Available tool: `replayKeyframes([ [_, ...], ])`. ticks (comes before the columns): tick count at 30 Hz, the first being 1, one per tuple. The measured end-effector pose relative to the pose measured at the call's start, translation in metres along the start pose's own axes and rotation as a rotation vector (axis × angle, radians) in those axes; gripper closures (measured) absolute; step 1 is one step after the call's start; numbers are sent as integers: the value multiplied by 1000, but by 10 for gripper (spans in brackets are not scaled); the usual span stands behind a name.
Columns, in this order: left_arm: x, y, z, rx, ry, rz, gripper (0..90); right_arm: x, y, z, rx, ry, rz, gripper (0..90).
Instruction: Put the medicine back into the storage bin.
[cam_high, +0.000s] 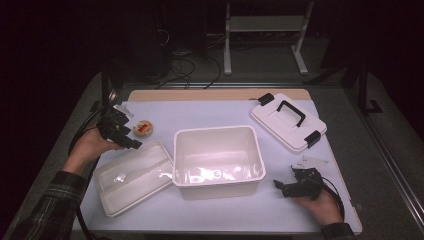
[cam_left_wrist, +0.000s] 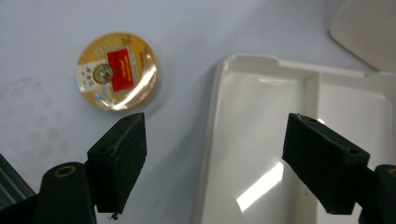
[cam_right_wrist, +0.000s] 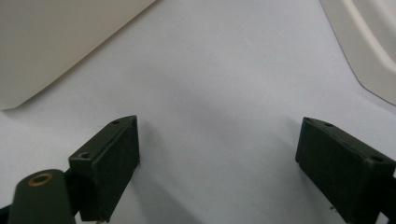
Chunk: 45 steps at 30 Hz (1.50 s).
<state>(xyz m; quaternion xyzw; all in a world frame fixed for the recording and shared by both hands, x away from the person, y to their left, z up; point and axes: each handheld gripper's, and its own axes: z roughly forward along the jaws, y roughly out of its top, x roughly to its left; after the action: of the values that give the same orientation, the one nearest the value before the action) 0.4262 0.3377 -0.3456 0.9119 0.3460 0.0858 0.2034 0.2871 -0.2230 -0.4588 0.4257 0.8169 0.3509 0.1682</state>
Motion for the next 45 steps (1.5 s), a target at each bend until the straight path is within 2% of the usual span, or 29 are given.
replayKeyframes([
  [3, 8, 7, 5, -4, 18, -7, 208, 0, 0, 0, 0, 0, 0, 127],
  [5, 14, 10, 8, -28, 20, -18, 206, 0, 0, 0, 0, 0, 0, 128],
  [10, 25, 21, 18, -11, 40, -18, 180, 0, 0, 0, 1, 0, 0, 128],
  [11, 27, 23, 20, -19, 38, -26, 177, 0, 0, 0, 0, 0, 0, 128],
  [13, 33, 26, 27, 2, 47, -30, 168, 0, 0, 0, 0, 0, 0, 128],
  [17, 43, 30, 39, 6, 49, -46, 150, 0, 0, 0, 0, 0, 1, 127],
  [19, 45, 31, 41, 13, 52, -49, 124, 0, 0, 0, 1, 0, 0, 127],
  [21, 53, 30, 51, 10, 53, -69, 115, 0, 0, 0, 0, 0, 1, 127],
  [24, 59, 29, 64, 32, 59, -75, 92, 0, 0, 0, 0, 0, 1, 127],
  [27, 62, 28, 73, 48, 53, -69, 73, 0, 0, 0, 0, 0, 0, 128],
  [33, 63, 29, 87, 61, 68, -69, 63, 0, 0, 0, 0, 0, 0, 127],
  [36, 65, 29, 94, 77, 54, -87, 64, 0, 0, 0, 0, 0, 1, 128],
  [42, 68, 27, 100, 106, 53, -91, 82, 0, 0, 0, 0, 0, 0, 127],
  [45, 69, 26, 101, 103, 47, -97, 111, 0, 0, 0, 0, 0, 0, 128],
])
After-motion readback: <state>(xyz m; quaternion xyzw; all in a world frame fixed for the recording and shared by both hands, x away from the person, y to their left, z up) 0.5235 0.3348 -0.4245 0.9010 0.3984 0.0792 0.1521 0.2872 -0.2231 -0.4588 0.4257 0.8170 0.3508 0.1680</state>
